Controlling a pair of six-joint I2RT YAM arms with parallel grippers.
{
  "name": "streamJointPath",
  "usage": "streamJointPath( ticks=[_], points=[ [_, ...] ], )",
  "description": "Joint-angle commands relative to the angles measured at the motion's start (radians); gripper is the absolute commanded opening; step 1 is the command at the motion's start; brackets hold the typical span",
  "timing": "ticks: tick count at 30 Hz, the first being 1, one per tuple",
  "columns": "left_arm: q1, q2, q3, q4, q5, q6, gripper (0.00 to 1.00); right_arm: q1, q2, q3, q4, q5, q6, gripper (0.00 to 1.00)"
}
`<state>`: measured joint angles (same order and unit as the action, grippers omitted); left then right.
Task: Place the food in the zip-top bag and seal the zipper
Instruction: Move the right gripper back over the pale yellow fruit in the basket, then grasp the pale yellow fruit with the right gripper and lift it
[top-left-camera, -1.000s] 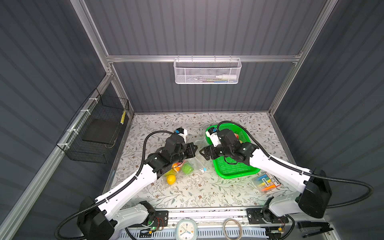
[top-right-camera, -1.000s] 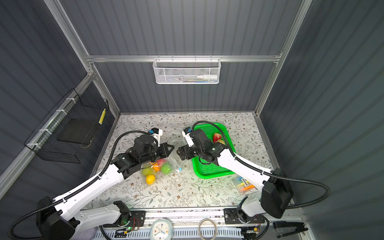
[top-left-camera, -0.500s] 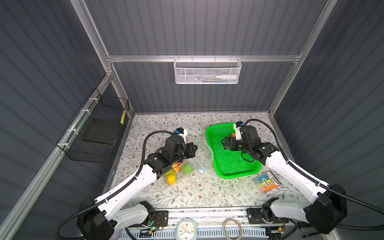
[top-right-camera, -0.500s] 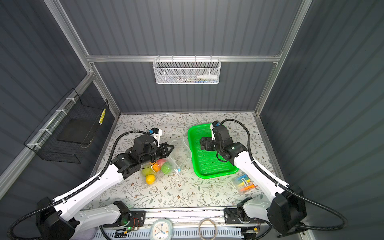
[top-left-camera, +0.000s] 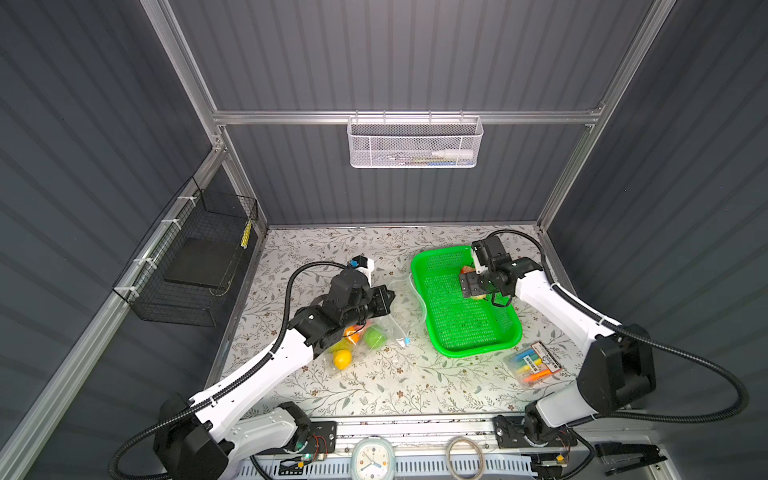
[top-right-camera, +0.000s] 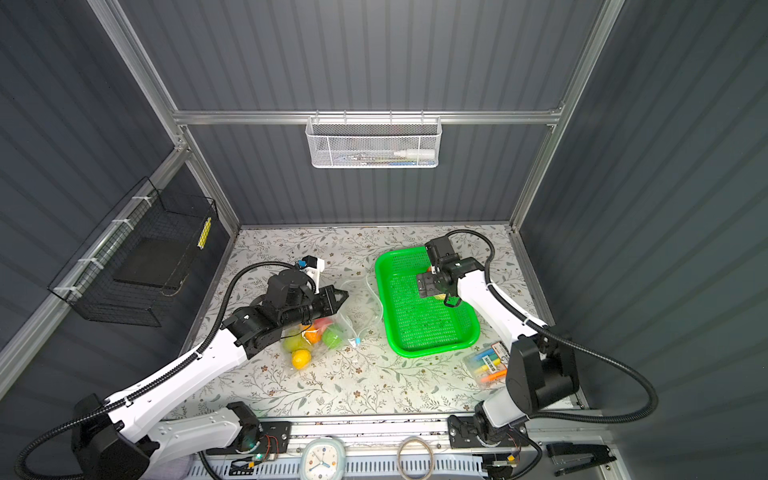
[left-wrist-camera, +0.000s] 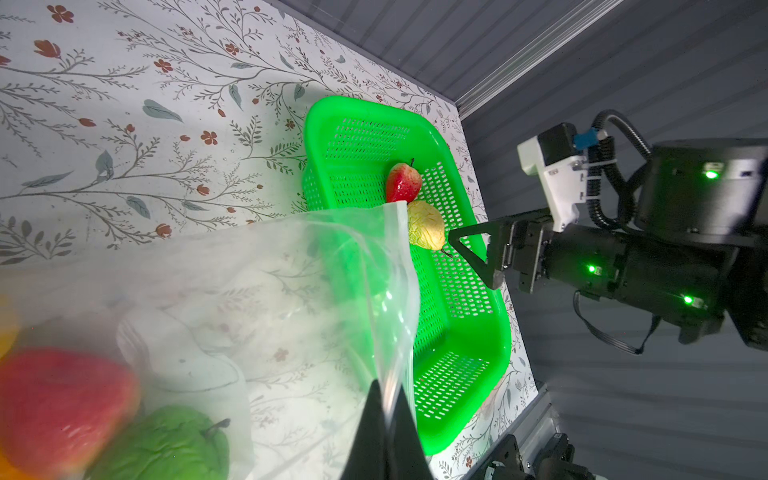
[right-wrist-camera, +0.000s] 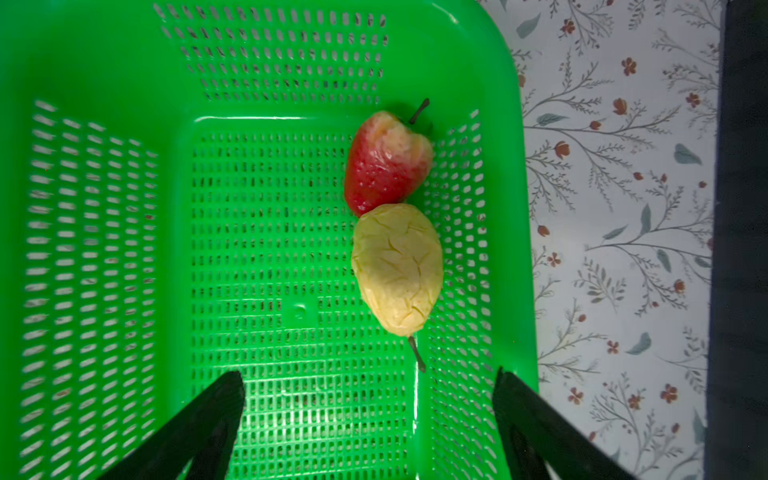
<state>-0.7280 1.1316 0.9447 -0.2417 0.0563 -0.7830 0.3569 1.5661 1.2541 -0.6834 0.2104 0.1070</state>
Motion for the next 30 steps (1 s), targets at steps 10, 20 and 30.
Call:
streamJointPath(
  ticks=[10,20,30],
  points=[
    [-0.007,0.004,0.016,-0.007,0.004,-0.01,0.0,-0.033,0.225,0.15,-0.096,0.013,-0.117,0.96],
    [-0.007,0.005,0.019,-0.013,0.002,-0.009,0.0,-0.035,0.313,0.166,-0.082,-0.038,-0.112,0.96],
    [-0.006,-0.013,0.008,-0.018,-0.007,-0.011,0.0,-0.039,0.336,0.162,-0.057,-0.103,-0.101,0.96]
  ],
)
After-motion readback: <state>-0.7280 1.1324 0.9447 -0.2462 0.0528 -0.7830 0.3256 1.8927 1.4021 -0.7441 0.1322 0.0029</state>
